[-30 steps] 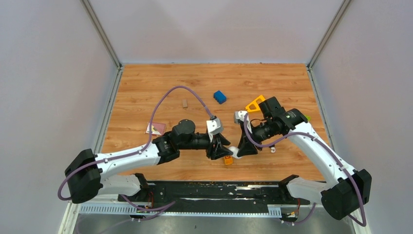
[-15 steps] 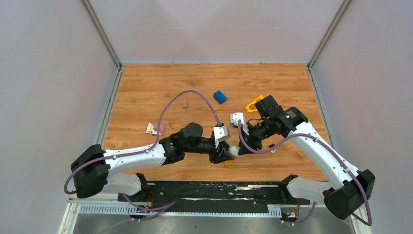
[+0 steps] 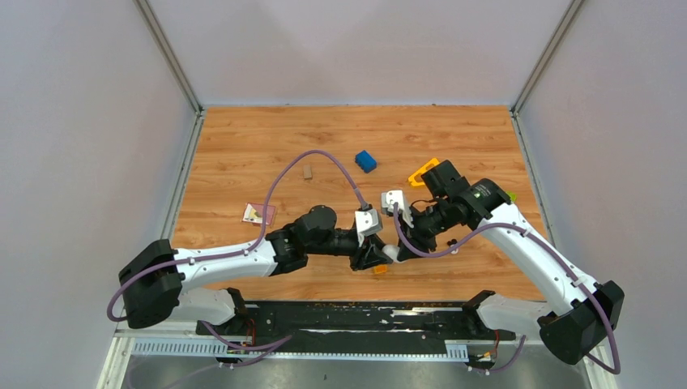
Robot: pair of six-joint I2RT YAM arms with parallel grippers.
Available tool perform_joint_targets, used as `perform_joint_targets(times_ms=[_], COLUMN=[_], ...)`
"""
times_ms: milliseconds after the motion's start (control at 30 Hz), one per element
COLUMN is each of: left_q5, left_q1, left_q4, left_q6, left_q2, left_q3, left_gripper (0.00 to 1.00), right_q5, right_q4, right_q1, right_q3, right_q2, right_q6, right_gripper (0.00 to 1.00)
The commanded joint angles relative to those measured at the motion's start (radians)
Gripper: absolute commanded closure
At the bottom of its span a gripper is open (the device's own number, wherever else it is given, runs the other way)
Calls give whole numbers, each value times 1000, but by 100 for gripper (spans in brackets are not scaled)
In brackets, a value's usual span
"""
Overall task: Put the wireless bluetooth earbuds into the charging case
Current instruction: Pick up the charging case at the center of the board, then open the charging case.
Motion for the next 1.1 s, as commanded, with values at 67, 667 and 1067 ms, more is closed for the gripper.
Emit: perform_joint_targets(times_ms=[67,667,1067], left_q5=[36,-9,-60], left_q1=[-11,-73,-82], left_q4=[134,310,359], left_q6=[-46,7,-2], left_q2=[26,6,-7], left_q3=[-9,-150,-200], left_gripper=[70,100,100], right_q5=[4,11,-175], right_q4=[10,-7,-176], right_q1=[8,3,-74], right_q3=[35,94,250], right_q2=[-7,44,102], right_q6=[1,21,-28], right_gripper=[89,67,61])
